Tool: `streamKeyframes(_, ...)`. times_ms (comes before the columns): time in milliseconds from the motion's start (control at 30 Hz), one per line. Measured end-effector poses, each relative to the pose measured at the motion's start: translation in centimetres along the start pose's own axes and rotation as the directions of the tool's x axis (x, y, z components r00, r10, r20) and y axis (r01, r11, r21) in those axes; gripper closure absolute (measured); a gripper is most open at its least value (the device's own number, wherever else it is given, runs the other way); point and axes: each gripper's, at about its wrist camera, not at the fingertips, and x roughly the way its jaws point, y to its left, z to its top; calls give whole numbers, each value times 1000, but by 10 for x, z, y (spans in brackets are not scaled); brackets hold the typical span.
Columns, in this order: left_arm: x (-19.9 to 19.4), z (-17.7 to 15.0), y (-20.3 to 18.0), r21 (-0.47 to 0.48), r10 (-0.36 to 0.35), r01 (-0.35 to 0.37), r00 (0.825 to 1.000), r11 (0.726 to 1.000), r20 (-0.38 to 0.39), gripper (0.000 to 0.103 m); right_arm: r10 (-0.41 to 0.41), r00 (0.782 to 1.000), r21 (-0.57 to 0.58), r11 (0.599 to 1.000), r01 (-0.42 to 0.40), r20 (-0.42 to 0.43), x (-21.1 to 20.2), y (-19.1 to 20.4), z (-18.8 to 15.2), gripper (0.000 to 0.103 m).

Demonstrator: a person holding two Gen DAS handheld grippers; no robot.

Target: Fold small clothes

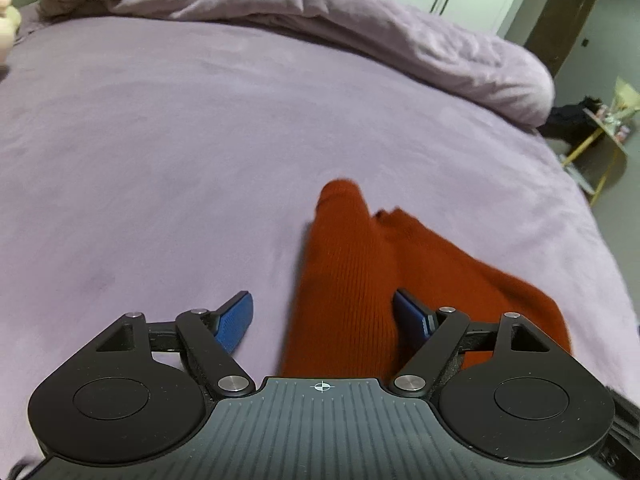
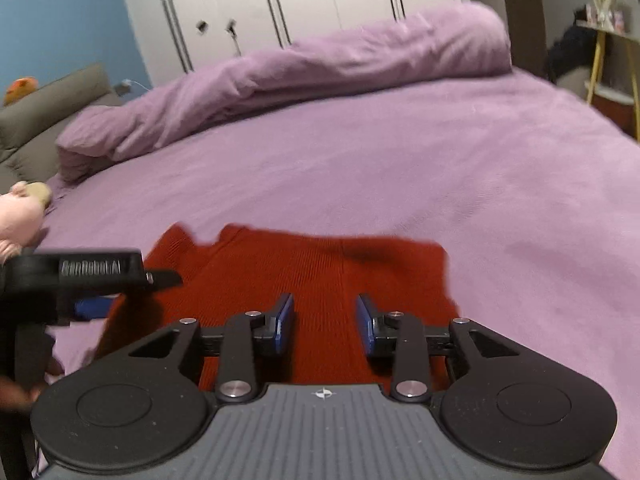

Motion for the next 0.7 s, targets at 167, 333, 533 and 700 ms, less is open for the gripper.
streamKeyframes(167, -67, -53, 25, 32, -38, 40, 997, 999, -63, 21, -22, 999, 133, 991, 25, -26, -77, -28, -46, 55)
streamKeyframes(333, -100, -100, 25, 179, -40, 51, 997, 982, -67, 21, 76, 991, 405, 914, -25, -110, -97, -67, -70, 54)
streamKeyframes(533, -77, -99, 7, 225, 31, -14, 997, 974, -72, 23, 159, 980, 464, 882, -85, -122, -81, -51, -65, 85)
streamKeyframes(700, -76, -99, 21, 141, 108, -99, 993, 985, -57, 22, 362, 931, 671, 678, -298, 48, -86, -74, -68, 92)
